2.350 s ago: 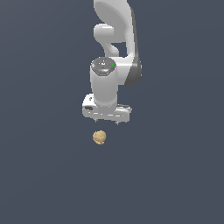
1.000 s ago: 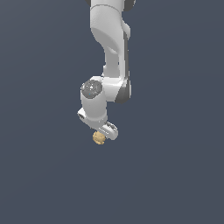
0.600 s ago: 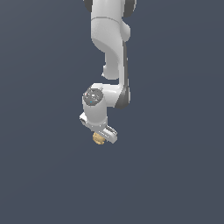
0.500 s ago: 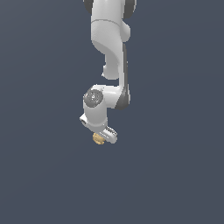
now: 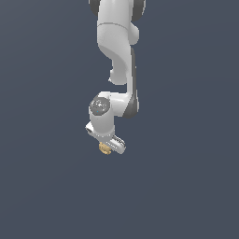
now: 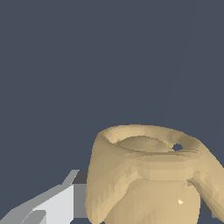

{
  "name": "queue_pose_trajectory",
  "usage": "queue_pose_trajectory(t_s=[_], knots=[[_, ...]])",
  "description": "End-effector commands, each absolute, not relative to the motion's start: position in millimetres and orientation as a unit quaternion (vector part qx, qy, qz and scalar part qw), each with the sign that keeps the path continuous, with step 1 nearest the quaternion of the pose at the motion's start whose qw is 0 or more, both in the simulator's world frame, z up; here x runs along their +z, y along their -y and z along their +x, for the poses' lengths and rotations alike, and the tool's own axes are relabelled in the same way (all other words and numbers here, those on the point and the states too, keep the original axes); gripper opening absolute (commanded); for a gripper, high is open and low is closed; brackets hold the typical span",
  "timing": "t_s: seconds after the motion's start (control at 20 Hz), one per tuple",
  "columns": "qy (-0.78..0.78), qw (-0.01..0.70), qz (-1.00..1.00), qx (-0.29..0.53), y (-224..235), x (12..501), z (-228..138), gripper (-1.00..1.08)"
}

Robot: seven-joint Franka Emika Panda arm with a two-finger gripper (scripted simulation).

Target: Pick up the object and move it to a goal position.

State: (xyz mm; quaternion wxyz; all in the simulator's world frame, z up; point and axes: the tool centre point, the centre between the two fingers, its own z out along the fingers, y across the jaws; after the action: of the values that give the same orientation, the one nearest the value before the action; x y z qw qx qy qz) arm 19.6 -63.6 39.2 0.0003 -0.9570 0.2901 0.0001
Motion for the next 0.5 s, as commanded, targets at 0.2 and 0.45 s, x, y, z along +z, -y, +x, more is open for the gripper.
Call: queue_pose_trajectory(t_s=[0.2,0.45], knots=[[-0.290,0.000,-0.957,0.000,63.8,39.5,19.6,-1.00],[-0.290,0.000,-0.957,0.000,63.7,49.1,18.6,-1.00]])
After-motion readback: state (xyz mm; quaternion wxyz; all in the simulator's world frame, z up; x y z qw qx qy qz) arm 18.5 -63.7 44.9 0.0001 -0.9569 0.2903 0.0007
